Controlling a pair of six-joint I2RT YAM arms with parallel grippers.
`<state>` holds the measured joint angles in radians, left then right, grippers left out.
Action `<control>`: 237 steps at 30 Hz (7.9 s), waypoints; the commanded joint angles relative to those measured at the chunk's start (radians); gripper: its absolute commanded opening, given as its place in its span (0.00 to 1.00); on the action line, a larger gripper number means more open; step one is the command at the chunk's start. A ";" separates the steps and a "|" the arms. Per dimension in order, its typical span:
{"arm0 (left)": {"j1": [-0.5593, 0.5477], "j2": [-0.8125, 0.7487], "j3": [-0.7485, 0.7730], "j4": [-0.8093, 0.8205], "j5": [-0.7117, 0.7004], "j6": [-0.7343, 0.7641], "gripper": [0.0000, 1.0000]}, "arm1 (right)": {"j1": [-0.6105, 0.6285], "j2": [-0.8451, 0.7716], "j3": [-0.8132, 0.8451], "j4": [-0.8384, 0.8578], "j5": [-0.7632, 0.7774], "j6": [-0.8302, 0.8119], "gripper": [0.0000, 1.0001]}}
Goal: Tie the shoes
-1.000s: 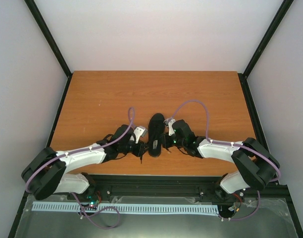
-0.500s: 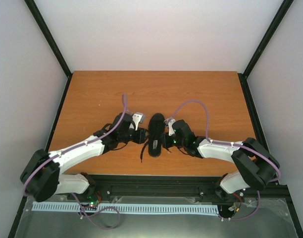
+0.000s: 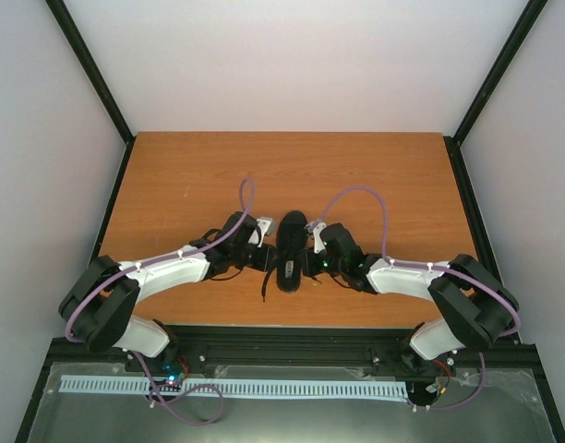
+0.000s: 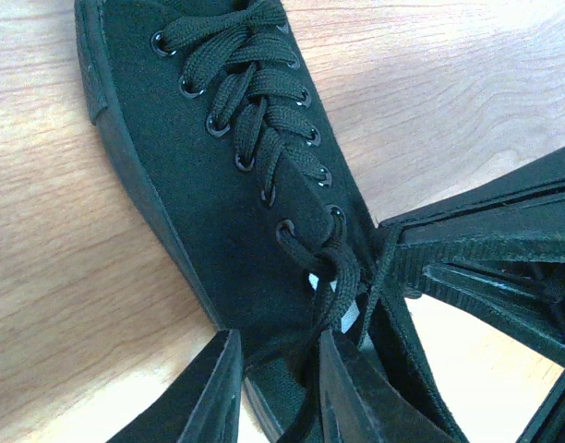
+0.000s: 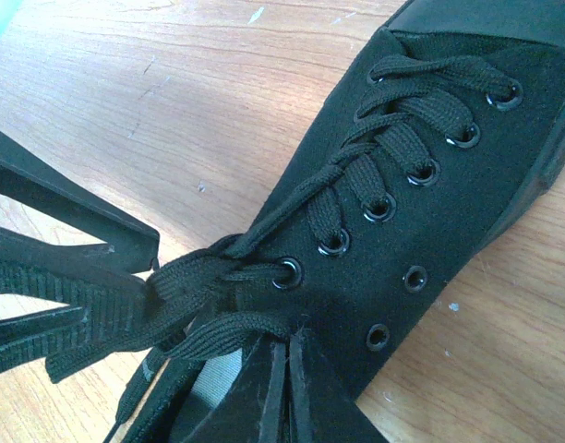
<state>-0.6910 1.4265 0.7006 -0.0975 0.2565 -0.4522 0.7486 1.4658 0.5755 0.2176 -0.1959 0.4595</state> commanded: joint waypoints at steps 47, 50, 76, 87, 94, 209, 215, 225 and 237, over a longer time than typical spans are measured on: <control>0.008 0.011 -0.012 0.170 -0.067 0.024 0.01 | 0.043 0.085 0.131 -0.008 0.014 -0.035 0.03; 0.008 0.009 -0.014 0.170 -0.073 0.024 0.01 | 0.049 0.098 0.137 -0.008 0.012 -0.034 0.03; 0.008 -0.019 -0.084 0.287 0.067 0.038 0.01 | 0.052 0.174 0.157 0.024 0.056 -0.008 0.03; 0.010 -0.066 -0.053 0.206 -0.020 0.013 0.22 | 0.052 0.156 0.125 0.036 0.059 0.001 0.03; 0.069 -0.098 0.005 0.075 -0.077 -0.035 0.42 | 0.054 0.154 0.112 0.045 0.057 0.005 0.03; 0.154 0.101 -0.060 0.277 0.247 -0.087 0.01 | 0.052 -0.028 0.046 -0.094 0.165 -0.005 0.17; 0.154 0.093 -0.067 0.281 0.256 -0.070 0.03 | 0.052 -0.023 0.041 -0.065 0.147 -0.002 0.13; 0.155 0.020 -0.088 0.289 0.215 -0.039 0.33 | 0.052 0.040 0.076 -0.027 0.106 -0.014 0.08; 0.154 0.055 -0.077 0.311 0.285 -0.019 0.34 | 0.054 0.078 0.091 0.013 0.083 -0.007 0.03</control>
<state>-0.5350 1.4681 0.6117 0.1734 0.5213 -0.4919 0.7975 1.5326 0.6456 0.1875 -0.1055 0.4526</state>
